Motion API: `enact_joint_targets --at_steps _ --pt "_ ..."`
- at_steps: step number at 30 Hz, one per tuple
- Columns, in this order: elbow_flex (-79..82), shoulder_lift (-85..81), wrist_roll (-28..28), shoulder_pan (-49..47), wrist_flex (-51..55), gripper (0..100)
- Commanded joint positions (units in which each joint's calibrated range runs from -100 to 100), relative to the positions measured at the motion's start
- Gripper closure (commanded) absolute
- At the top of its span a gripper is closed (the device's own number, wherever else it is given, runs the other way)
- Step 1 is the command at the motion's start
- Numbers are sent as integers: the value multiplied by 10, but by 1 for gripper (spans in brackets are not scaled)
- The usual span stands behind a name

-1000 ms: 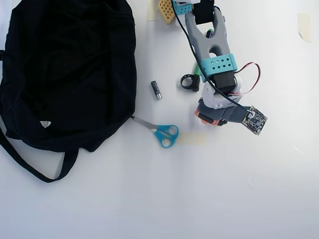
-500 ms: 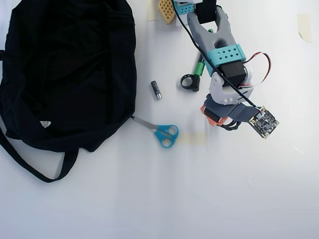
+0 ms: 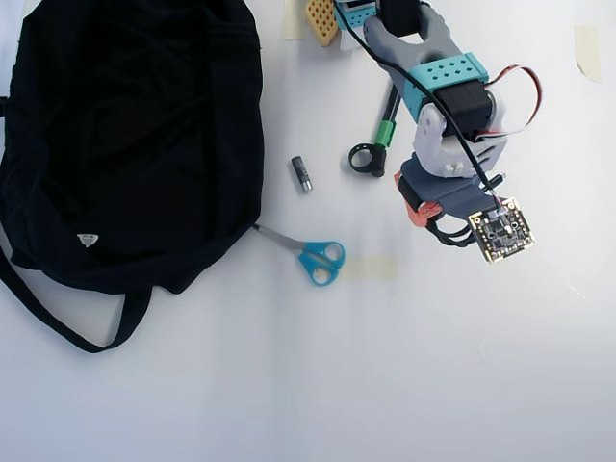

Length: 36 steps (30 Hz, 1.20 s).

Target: Put the cable into the black bag

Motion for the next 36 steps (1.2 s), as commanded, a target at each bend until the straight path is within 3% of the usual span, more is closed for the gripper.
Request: enact_joint_targets --at_steps 1,6,36 --pt "-27 -47 -24 21 12 98" --pt "-34 -55 -112 60 11 98" --pt "-111 -96 -111 306 55 98"
